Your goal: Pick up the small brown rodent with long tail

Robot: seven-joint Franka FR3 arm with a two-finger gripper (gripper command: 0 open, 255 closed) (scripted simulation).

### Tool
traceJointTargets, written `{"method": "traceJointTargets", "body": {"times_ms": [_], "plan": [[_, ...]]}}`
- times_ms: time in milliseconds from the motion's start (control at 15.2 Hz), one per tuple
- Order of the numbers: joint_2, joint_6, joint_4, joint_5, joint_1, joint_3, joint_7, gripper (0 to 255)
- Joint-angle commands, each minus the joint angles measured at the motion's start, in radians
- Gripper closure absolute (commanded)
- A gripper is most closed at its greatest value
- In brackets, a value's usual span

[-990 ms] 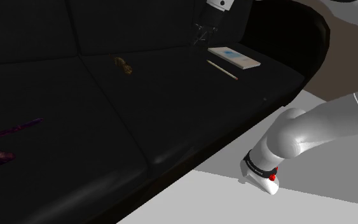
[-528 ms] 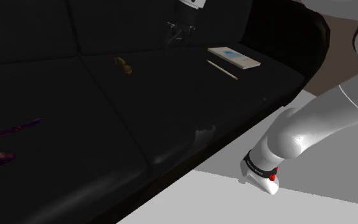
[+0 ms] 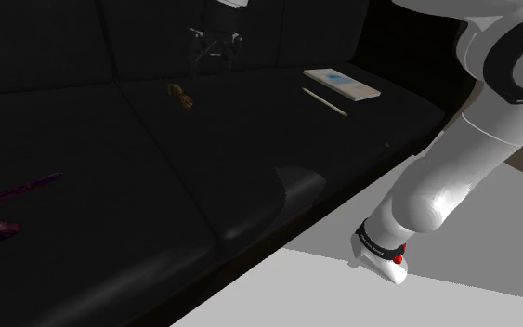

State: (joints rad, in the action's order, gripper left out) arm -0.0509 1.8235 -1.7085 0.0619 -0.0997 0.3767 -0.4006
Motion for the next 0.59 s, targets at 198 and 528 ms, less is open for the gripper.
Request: {"method": "traceJointTargets", "body": {"times_ms": [198,528], "plan": [[0.208,-0.032,0.223,-0.101,-0.061,0.051,-0.124,0],[0.213,0.022,0.174,-0.103,-0.064,0.050,-0.129,0]]}}
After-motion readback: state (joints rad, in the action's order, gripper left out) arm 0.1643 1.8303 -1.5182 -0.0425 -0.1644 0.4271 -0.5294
